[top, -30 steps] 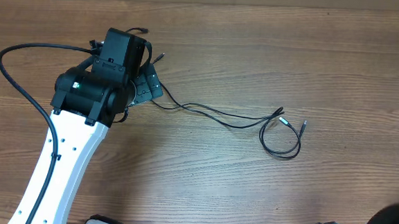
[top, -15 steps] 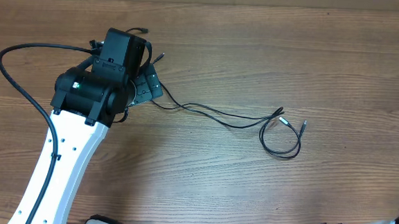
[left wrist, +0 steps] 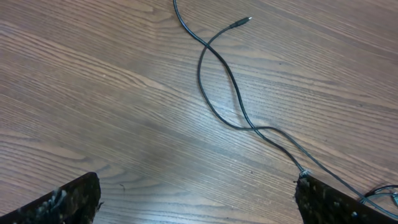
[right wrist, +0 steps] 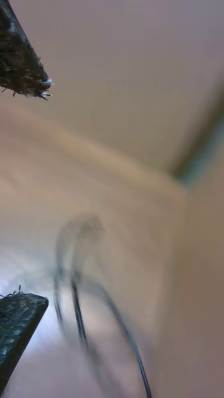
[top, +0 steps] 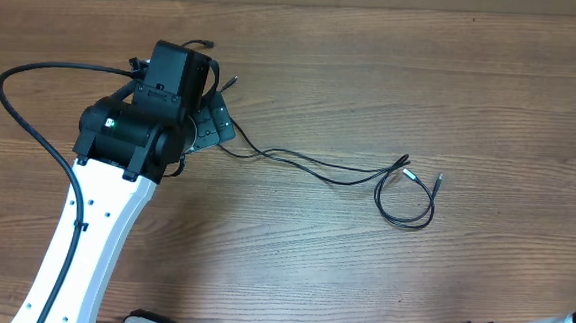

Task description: Untangle cables

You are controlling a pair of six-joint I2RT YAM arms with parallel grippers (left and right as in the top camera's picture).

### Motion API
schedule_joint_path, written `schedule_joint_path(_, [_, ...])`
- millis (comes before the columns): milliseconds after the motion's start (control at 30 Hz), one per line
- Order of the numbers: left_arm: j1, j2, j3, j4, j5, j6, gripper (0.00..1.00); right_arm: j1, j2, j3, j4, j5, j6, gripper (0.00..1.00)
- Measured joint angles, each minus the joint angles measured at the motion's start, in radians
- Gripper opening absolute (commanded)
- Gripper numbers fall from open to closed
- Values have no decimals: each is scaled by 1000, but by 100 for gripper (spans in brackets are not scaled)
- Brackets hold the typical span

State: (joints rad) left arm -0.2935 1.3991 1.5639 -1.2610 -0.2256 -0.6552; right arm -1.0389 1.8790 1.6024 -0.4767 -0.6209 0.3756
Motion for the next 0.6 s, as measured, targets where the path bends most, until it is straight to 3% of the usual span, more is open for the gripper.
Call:
schedule_joint_path(300, [0, 0, 0, 0, 0, 0, 99, 335, -1, 0, -247, -238, -16, 100])
schedule_joint_path(600, [0, 0, 0, 0, 0, 0, 100, 687, -81, 0, -478, -110, -86, 100])
